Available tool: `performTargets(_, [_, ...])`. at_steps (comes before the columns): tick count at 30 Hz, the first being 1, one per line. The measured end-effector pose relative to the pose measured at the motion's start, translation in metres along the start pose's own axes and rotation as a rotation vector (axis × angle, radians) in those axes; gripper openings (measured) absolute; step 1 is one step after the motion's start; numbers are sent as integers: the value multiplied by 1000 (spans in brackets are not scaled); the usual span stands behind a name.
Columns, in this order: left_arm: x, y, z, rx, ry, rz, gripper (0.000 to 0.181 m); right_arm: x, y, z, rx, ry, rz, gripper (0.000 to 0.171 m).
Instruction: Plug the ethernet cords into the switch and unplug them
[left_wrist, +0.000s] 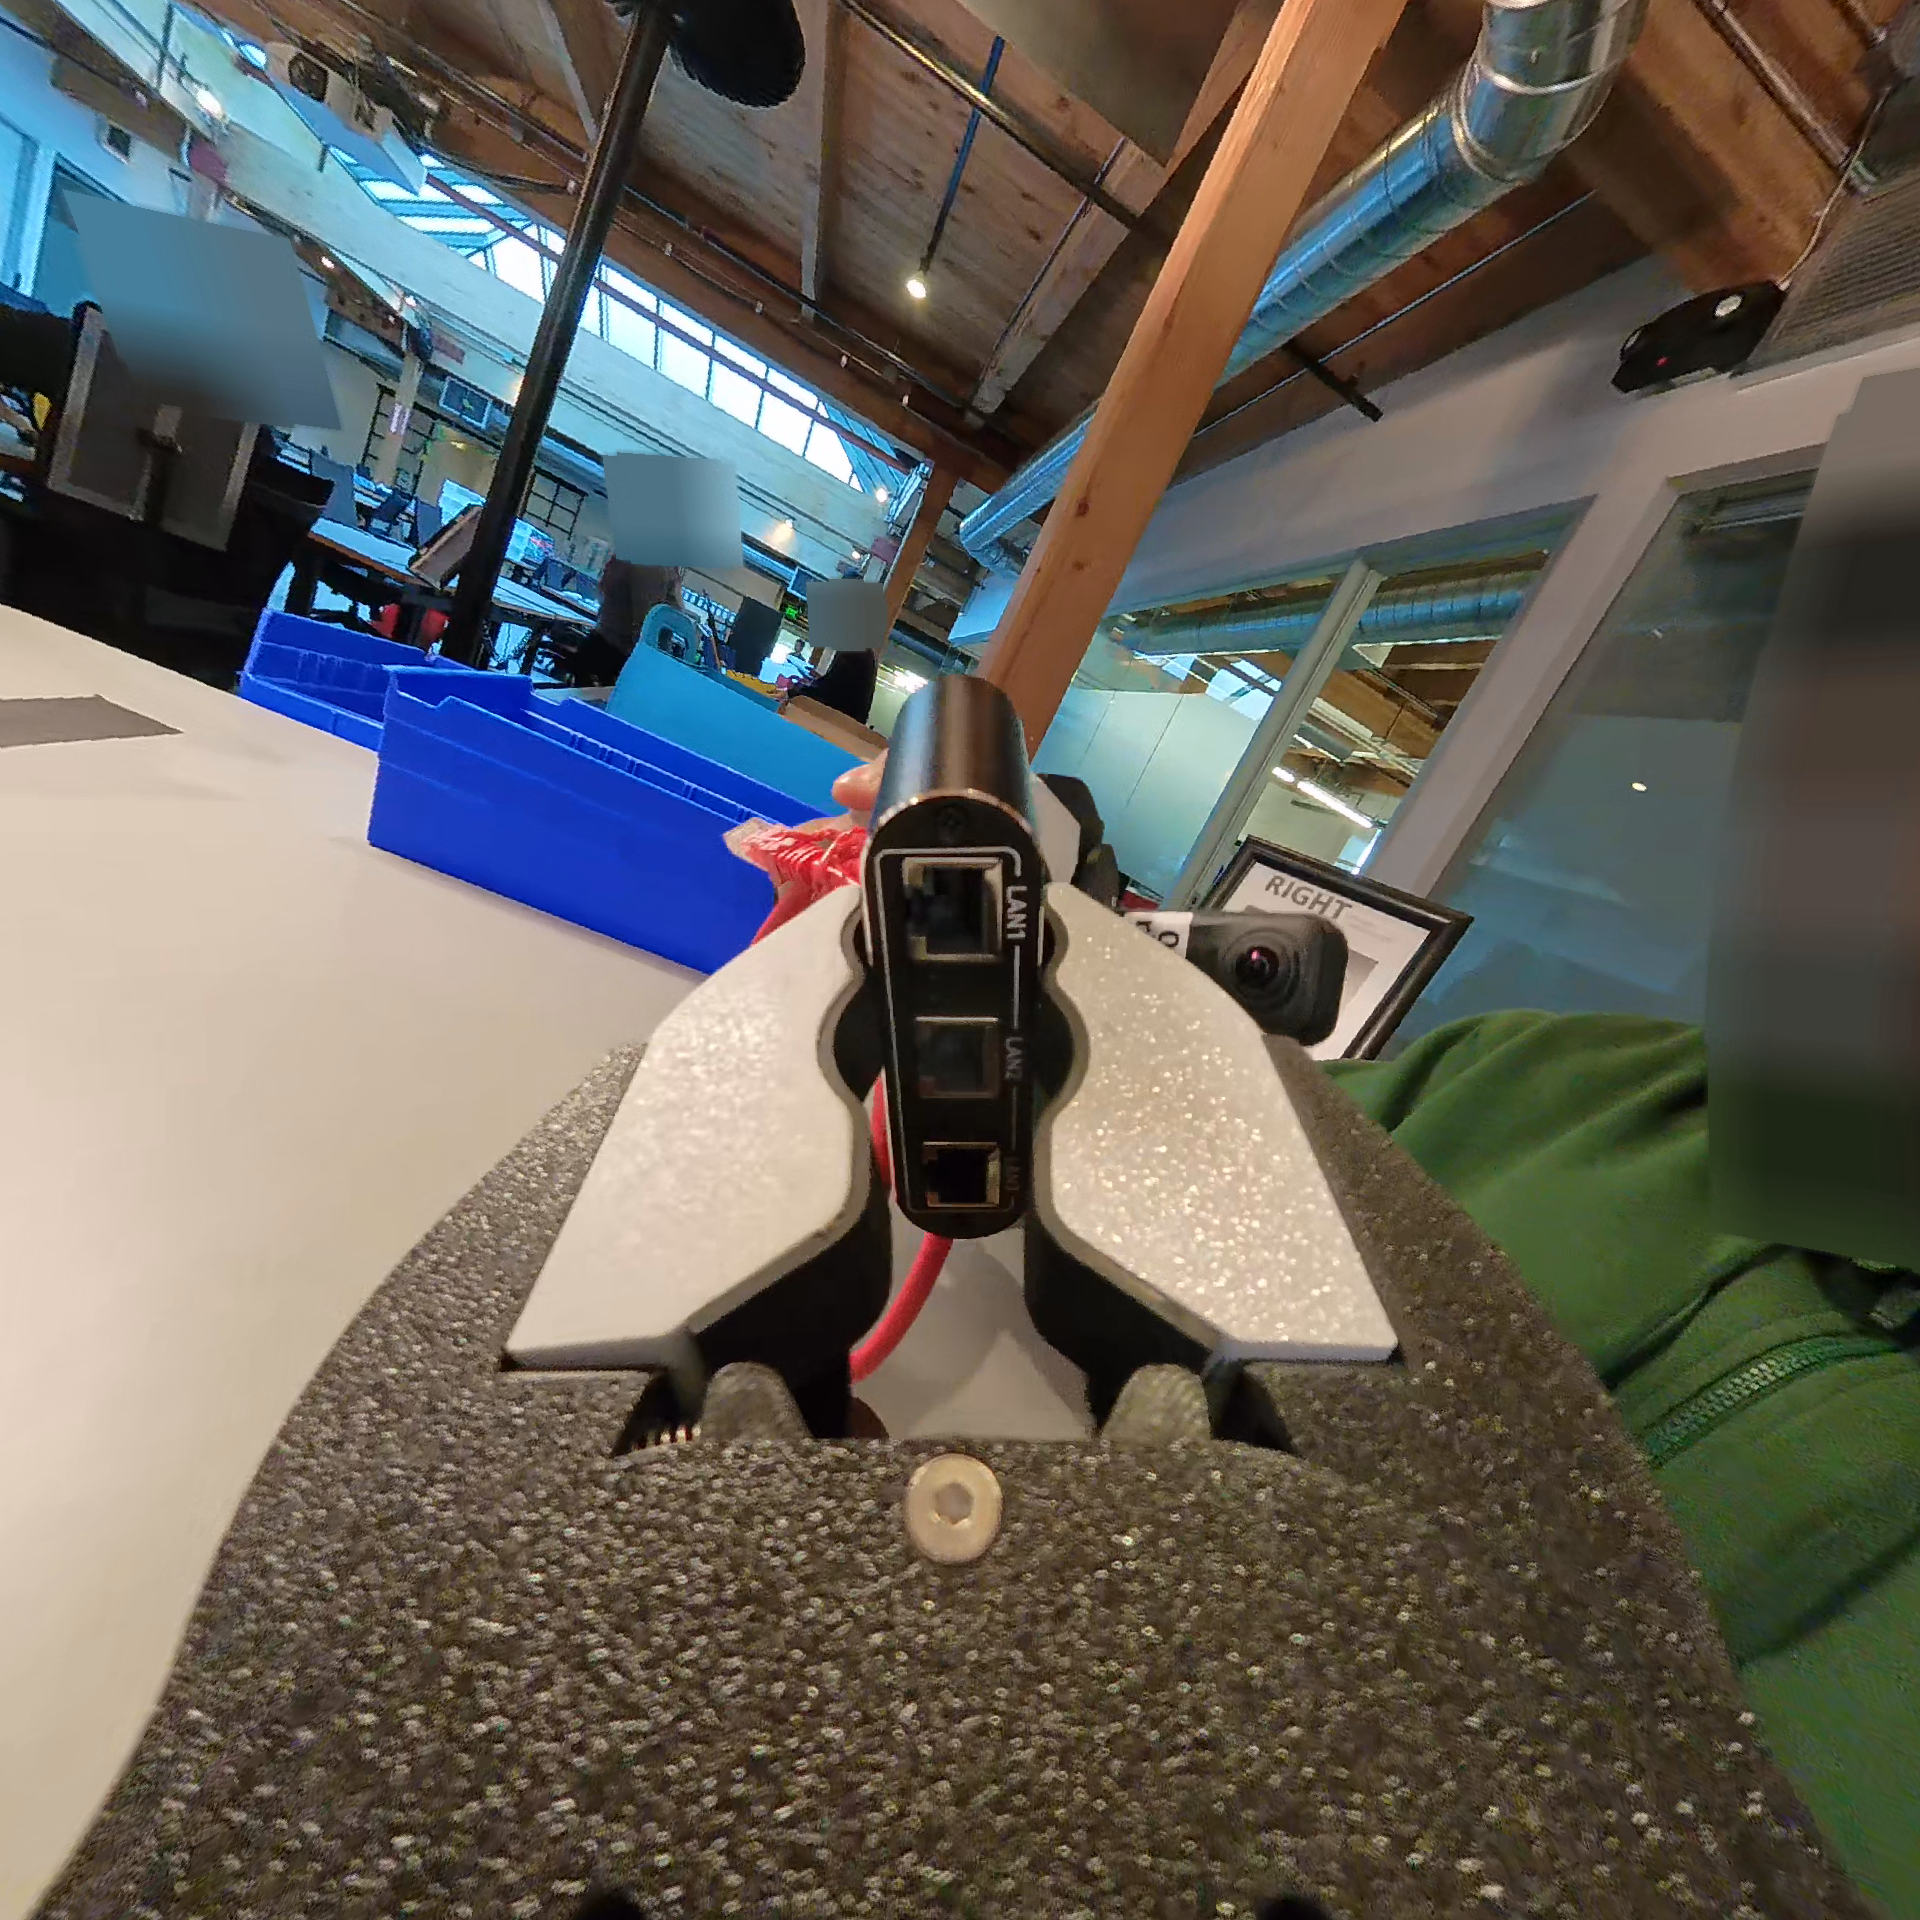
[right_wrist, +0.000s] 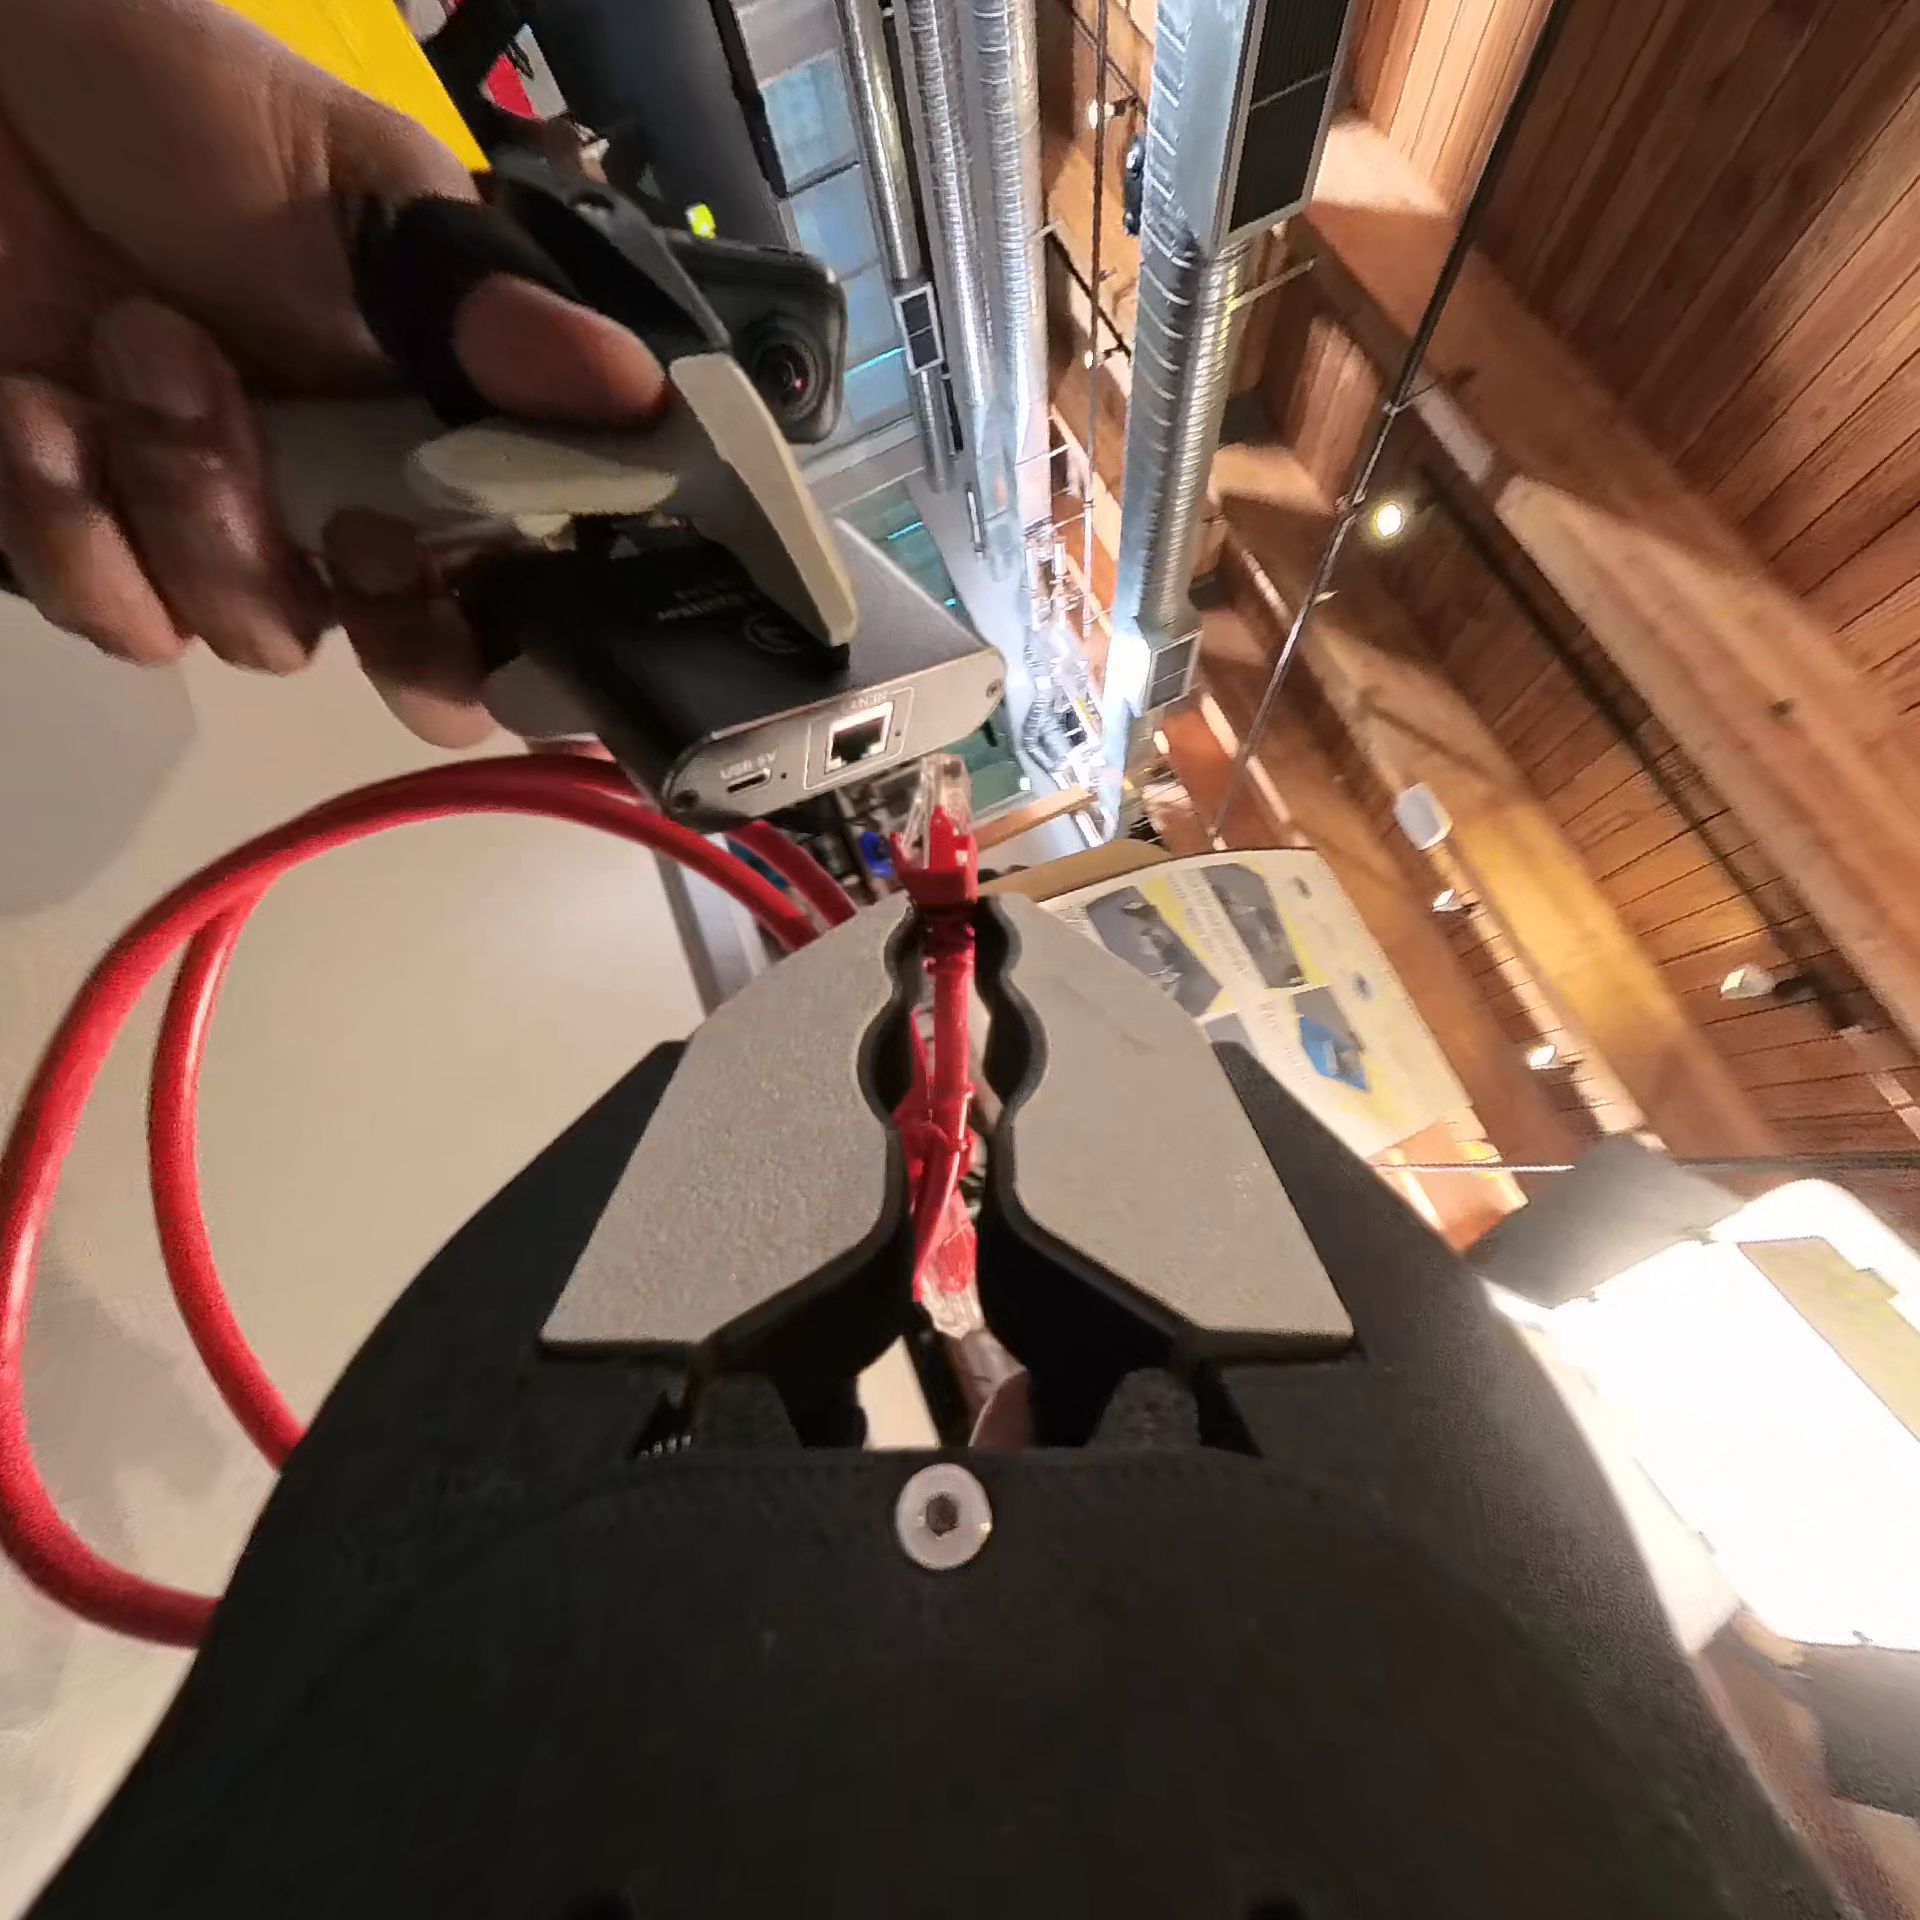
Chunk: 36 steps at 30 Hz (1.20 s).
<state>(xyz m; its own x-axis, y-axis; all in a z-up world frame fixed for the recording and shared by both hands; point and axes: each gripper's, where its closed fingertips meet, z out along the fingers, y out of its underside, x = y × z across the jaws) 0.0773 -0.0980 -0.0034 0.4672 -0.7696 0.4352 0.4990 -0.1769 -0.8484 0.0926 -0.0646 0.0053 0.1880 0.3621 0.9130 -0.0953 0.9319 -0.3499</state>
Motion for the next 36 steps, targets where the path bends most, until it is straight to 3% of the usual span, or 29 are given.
performTargets(15, [-15,10,-2,-65,-87,-145,26,-16,5,2,-28,92,-723,9])
performTargets(27, [-21,22,-7,-136,-114,-240,26,-26,2,-3,42,109,-813,9])
performTargets(36, [-26,21,-9,-128,-143,-226,26,-34,9,-1,-3,123,-793,9])
